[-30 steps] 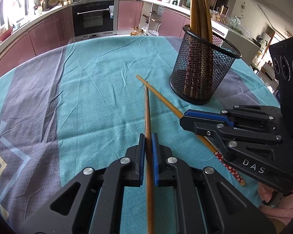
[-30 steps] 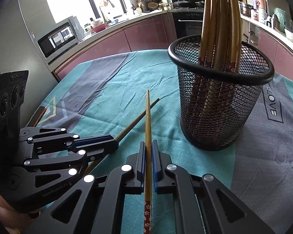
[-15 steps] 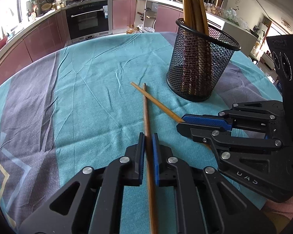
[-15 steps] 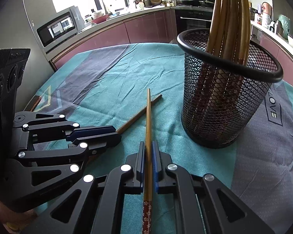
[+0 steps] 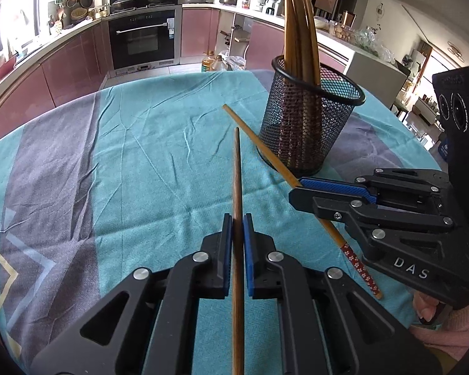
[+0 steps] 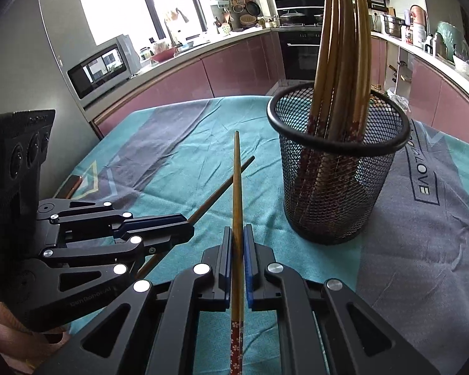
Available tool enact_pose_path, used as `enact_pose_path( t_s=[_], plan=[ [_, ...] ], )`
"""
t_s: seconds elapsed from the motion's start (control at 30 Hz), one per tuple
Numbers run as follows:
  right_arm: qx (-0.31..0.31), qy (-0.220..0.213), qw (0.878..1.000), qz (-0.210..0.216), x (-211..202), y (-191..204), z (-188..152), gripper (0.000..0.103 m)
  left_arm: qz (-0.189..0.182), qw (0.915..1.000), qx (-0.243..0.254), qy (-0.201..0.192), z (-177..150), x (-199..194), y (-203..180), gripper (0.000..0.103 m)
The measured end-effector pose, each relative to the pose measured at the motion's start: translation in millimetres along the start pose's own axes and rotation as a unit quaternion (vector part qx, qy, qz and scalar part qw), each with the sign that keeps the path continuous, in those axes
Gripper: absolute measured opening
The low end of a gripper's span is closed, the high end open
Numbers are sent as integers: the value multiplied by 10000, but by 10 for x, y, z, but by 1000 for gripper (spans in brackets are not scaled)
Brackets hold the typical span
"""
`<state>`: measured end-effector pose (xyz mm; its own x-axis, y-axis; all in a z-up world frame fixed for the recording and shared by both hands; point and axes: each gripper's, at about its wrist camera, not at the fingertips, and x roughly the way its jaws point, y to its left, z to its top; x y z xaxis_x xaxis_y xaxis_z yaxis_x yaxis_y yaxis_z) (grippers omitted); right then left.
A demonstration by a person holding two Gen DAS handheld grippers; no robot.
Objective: Organize utensils
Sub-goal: 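Close the left tool on one chopstick while the right tool grasps the other, then lift the left tool's chopstick upright while the right tool lifts its own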
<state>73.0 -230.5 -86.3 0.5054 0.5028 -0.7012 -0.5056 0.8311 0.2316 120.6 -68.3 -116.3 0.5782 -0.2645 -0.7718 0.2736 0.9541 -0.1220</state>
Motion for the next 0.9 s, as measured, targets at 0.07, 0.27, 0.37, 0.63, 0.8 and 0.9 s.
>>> enact_pose_path(
  t_s=[0.07,0.27,0.37,0.63,0.8,0.9],
  plan=[
    [2,-49,10000,27,-35,5,5,6,-27,10000,-18,-34,6,-32,1,8],
    [28,-159,9998,125,-132,16,17,6,-152,9998,-99,-128,13,-130,16,8],
    [32,-218,9996,147,-180,22,26,6,-219,9995,-142,-186,20,-199,32,8],
    [55,-423,9989,190,-334,14,60,6,-446,9982,-239,-318,40,-346,45,8],
    [98,-536,9983,196,-438,-15,55,6,-636,9969,-272,-370,64,-424,49,8],
    [134,-608,9979,189,-491,-39,61,6,-738,9960,-288,-414,79,-474,58,8]
  ],
)
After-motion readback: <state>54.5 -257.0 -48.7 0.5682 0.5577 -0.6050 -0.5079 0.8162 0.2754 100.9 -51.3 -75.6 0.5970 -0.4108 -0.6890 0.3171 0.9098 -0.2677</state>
